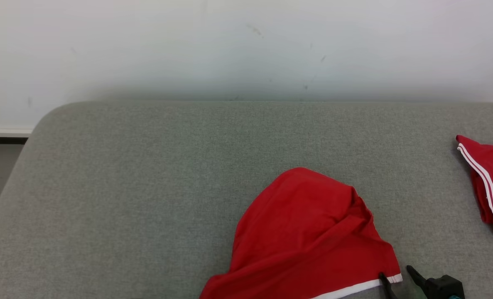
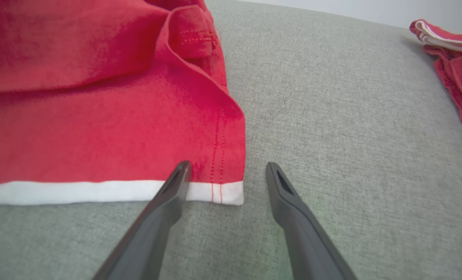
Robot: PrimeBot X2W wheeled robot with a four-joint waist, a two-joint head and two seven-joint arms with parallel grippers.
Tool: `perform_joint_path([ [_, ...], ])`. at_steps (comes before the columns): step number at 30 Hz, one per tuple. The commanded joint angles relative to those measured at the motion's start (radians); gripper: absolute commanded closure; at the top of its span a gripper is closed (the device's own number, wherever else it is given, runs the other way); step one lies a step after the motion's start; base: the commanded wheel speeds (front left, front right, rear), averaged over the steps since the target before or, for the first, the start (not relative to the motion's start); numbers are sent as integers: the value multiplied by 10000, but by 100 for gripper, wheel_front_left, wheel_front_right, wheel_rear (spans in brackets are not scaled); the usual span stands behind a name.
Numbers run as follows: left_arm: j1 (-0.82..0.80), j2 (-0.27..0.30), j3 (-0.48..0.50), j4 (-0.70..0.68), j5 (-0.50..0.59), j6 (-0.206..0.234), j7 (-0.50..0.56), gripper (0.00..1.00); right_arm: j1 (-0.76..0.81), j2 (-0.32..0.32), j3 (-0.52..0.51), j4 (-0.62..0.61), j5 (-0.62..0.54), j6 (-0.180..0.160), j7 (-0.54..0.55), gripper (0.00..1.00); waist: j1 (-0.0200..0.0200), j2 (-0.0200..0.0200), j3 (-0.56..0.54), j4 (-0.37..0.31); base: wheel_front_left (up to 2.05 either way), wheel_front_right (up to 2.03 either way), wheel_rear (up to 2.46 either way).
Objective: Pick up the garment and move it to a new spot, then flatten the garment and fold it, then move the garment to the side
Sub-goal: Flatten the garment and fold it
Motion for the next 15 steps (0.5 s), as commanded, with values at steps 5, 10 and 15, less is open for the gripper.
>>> perform_joint_path([
  [5,-508,141,-566,243,-259,9,-215,0,-281,32,162,219,102,-19,-26,0,-1,0,184,-78,0,0,0],
  [10,-890,121,-1034,355,-415,9,-392,0,-466,57,315,338,163,-19,-49,0,-1,0,344,-55,0,0,0],
  [15,-1210,24,-1410,529,-527,9,-576,0,-612,55,466,485,297,-19,27,0,-1,0,457,-18,0,0,0],
])
